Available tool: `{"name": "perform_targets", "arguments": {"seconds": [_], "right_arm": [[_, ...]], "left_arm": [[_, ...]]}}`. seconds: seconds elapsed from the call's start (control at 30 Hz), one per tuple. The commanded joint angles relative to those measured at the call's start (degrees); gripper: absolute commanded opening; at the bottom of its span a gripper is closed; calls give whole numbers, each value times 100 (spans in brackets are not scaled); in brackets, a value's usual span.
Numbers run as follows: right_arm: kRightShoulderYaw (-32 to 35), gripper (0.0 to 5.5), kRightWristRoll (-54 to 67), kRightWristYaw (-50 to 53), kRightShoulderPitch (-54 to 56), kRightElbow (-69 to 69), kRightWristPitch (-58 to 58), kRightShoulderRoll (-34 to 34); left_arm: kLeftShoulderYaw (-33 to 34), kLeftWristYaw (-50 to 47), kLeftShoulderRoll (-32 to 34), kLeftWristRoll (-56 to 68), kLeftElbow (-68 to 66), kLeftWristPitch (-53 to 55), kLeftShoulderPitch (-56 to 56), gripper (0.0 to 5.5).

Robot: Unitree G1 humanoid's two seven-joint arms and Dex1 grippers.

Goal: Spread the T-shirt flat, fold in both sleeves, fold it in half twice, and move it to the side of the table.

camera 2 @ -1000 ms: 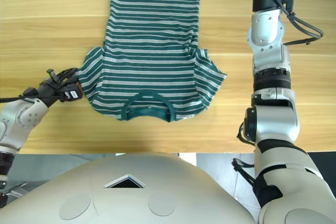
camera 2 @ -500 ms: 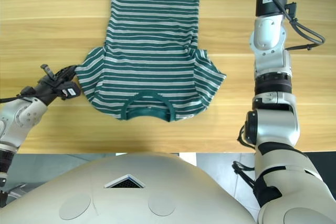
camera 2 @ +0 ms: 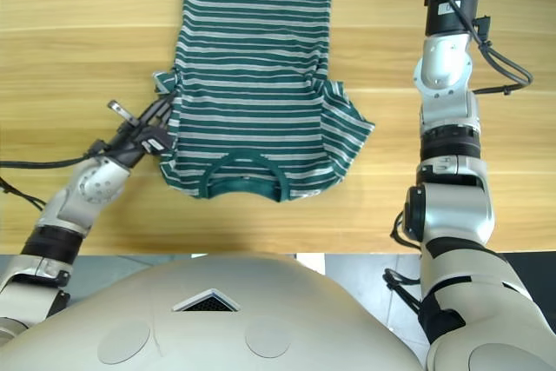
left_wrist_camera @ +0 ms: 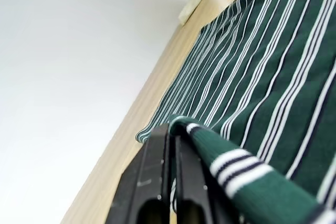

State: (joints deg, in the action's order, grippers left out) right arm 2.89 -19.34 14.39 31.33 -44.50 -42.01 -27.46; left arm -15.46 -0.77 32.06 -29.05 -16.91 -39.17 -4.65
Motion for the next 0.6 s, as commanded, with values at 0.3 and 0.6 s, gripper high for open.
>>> {"name": "perform_targets", "arguments": {"seconds": [0.3, 0.6], "right_arm": [[-45, 257, 22, 71, 155, -244, -48, 24], [-132, 257, -46, 75, 184, -242, -42, -61]], "left_arm": [[-813, 302, -69, -444, -1250, -312, 178, 31], [-1149, 819, -94, 125, -1556, -642, -12, 189]]}}
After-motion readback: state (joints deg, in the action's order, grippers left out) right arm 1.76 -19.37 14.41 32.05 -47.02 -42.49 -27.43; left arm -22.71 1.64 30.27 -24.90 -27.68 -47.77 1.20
